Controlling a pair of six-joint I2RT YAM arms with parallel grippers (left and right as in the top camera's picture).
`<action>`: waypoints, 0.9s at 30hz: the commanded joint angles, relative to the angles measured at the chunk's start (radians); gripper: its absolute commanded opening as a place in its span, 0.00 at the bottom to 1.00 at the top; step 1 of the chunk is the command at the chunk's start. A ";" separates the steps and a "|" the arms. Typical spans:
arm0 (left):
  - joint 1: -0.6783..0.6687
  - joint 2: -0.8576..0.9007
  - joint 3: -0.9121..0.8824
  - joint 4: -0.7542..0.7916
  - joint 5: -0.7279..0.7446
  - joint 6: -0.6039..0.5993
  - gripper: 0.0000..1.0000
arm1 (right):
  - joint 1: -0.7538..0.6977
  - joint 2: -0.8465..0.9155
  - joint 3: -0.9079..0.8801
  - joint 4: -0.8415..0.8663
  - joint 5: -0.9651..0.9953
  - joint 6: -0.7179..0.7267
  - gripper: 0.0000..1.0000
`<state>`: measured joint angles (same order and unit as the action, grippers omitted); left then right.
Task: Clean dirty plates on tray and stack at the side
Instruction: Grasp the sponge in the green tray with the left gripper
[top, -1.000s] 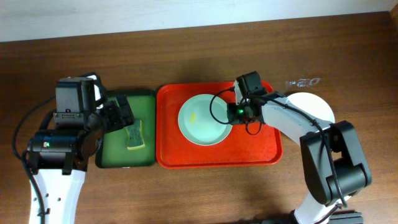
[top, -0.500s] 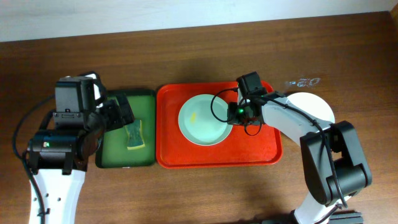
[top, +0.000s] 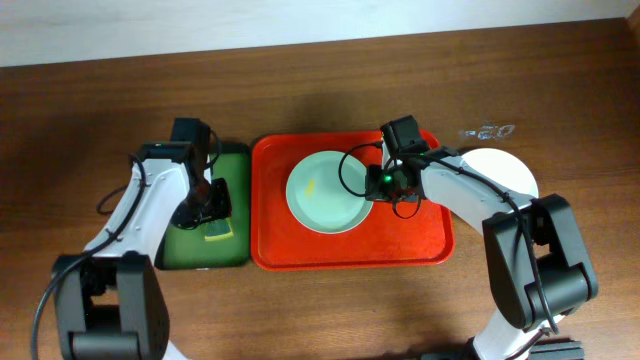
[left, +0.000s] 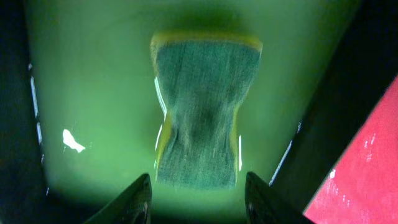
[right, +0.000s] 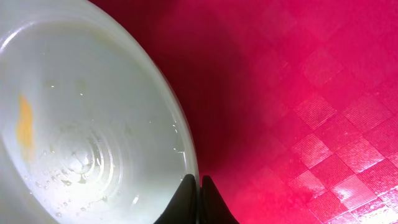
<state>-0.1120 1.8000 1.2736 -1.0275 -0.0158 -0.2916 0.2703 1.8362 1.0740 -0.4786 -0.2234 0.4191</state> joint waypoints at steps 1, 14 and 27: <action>-0.003 0.058 -0.003 0.058 -0.003 0.008 0.41 | 0.003 0.004 -0.002 -0.003 -0.001 0.008 0.04; -0.003 0.100 -0.025 0.112 -0.043 0.008 0.36 | 0.003 0.004 -0.002 0.000 -0.001 0.008 0.04; -0.003 0.100 -0.048 0.138 -0.045 0.008 0.37 | 0.003 0.004 -0.002 0.004 -0.001 0.008 0.04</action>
<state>-0.1120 1.8927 1.2404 -0.8928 -0.0456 -0.2882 0.2703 1.8362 1.0740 -0.4774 -0.2234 0.4191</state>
